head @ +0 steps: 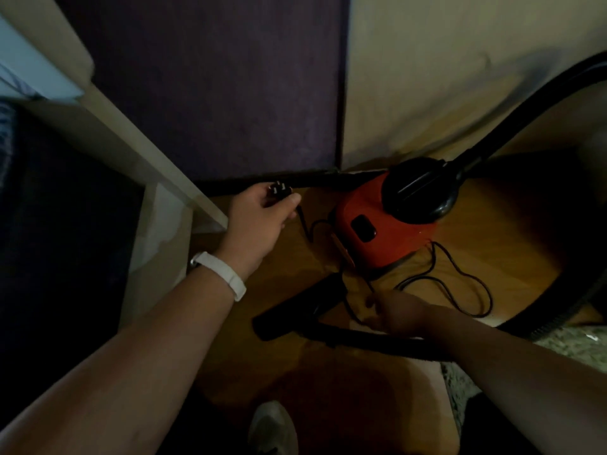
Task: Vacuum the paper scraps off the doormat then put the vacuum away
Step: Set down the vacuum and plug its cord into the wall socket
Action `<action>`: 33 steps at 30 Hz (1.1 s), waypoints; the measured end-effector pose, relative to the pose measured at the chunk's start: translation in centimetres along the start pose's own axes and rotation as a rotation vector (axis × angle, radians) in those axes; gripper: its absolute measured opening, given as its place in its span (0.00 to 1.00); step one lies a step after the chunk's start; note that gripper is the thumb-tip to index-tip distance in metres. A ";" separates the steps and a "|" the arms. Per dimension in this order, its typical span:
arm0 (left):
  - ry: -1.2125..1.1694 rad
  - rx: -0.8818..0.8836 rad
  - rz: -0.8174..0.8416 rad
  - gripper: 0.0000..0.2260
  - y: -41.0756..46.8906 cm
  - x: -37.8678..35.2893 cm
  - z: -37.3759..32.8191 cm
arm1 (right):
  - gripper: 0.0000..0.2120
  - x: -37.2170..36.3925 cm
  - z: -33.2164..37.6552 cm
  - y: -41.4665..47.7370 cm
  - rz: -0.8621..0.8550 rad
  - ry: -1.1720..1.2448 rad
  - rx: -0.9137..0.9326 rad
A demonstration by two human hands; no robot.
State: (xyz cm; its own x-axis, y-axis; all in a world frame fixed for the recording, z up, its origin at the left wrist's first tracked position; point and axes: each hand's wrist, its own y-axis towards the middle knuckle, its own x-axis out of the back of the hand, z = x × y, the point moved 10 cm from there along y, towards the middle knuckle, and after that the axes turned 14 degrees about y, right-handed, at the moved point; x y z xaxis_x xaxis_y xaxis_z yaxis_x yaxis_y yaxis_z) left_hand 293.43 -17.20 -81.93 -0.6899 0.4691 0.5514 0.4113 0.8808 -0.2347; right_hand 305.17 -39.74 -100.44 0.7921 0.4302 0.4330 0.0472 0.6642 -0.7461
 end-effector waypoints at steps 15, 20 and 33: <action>-0.047 -0.262 -0.073 0.08 -2.3 6.7 -17.6 | 0.14 20.0 21.1 -12.8 -0.672 0.715 0.410; -0.310 -0.226 -0.039 0.08 -2.3 8.3 -20.9 | 0.13 22.1 22.7 -15.3 -0.712 0.644 0.402; -0.728 -0.174 -0.228 0.08 0.3 16.8 -27.3 | 0.14 25.1 23.5 -19.0 -0.744 0.554 0.466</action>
State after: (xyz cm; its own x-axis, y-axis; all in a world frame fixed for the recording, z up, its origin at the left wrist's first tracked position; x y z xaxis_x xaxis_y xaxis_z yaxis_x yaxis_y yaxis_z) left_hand 298.24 -10.80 -50.91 -0.9609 0.2553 -0.1073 0.2584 0.9659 -0.0165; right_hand 309.82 -27.19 -63.48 0.8333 -0.4486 0.3232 0.4923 0.8680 -0.0644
